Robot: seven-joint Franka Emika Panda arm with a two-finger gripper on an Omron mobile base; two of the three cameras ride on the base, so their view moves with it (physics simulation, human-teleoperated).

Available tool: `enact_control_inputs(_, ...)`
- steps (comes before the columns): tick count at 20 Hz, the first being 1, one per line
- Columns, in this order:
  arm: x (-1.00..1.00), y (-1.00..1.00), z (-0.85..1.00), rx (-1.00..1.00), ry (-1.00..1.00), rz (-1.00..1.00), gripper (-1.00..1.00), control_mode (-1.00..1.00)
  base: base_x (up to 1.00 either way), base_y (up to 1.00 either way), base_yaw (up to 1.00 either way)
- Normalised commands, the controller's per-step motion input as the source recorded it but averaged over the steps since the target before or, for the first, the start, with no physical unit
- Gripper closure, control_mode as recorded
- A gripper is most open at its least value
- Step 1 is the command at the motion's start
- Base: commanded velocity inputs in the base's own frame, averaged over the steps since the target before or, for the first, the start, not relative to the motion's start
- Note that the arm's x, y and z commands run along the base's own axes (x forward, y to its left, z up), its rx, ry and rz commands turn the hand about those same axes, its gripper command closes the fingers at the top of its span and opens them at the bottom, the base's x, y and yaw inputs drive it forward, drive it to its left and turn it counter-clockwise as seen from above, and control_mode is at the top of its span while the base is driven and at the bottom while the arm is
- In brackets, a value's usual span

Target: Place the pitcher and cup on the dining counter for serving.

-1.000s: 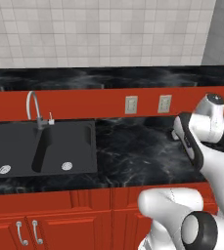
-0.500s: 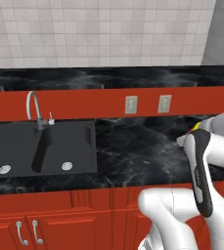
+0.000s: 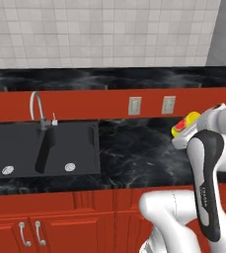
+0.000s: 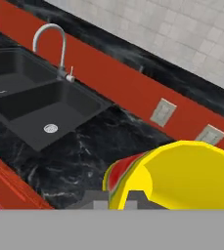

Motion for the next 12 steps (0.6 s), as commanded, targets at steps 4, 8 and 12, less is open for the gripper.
enact_control_inputs(4,0.0,0.0,0.0,0.0,0.0,0.0,1.0,1.0,-0.36,1.0,0.44)
enact_control_inputs(8,0.0,0.0,0.0,0.0,0.0,0.0,1.0,1.0,-0.44,1.0,0.64)
enact_control_inputs(12,0.0,0.0,0.0,0.0,0.0,0.0,1.0,1.0,-0.05,1.0,0.59)
